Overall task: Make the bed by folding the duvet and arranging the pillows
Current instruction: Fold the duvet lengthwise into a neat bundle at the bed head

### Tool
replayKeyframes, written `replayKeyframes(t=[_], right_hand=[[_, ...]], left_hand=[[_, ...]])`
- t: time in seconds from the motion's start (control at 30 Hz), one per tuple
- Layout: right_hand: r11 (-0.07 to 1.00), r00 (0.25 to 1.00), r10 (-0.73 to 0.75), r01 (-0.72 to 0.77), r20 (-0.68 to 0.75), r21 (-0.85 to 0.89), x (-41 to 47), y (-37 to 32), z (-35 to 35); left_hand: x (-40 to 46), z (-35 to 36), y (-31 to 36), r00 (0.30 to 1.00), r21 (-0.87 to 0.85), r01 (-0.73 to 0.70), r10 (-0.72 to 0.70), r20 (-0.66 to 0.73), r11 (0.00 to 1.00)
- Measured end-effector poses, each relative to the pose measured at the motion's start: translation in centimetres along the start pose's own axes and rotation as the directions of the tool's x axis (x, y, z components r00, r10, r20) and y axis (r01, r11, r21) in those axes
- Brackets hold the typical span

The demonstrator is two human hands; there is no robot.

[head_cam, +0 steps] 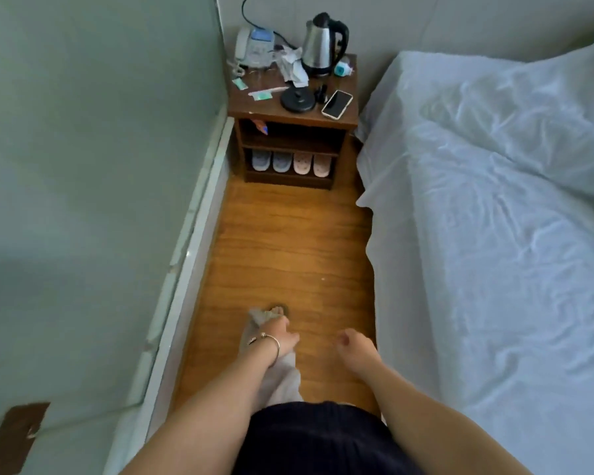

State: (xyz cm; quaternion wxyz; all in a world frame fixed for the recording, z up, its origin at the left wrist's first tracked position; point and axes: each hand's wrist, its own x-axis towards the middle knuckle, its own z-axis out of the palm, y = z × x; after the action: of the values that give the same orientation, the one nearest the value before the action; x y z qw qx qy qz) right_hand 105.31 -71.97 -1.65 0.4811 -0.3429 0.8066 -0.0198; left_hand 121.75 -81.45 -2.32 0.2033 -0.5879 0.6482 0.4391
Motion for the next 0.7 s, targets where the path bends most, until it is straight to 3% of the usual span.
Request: replayKeyframes(t=[0.2, 0.4, 0.53, 0.7], right_hand=[[0.979, 0.977, 0.184, -0.172, -0.111, 0.108, 6.6, -6.2, -7.8], [0.955, 0.946, 0.262, -0.225, -0.193, 0.192, 12.3, -11.3, -14.0], [0.912, 0.9, 0.345, -0.253, -0.268, 0.323, 17.2, -11.4, -19.7], [0.73, 0.851, 0.489, -0.277, -0.194, 0.624, 25.4, -9.6, -28.9]], left_hand=[[9.4, -11.9, 9.7, 0.985, 0.218, -0.168, 0.154, 0.077, 0.961], [16.6, -17.2, 19.3, 0.919, 0.504, -0.393, 0.342, 0.195, 0.769], [21.7, -18.7, 27.6, 0.874, 0.501, -0.486, 0.409, 0.263, 0.716], [28.6, -20.1, 40.6, 0.834, 0.486, -0.549, 0.48, 0.271, 0.68]])
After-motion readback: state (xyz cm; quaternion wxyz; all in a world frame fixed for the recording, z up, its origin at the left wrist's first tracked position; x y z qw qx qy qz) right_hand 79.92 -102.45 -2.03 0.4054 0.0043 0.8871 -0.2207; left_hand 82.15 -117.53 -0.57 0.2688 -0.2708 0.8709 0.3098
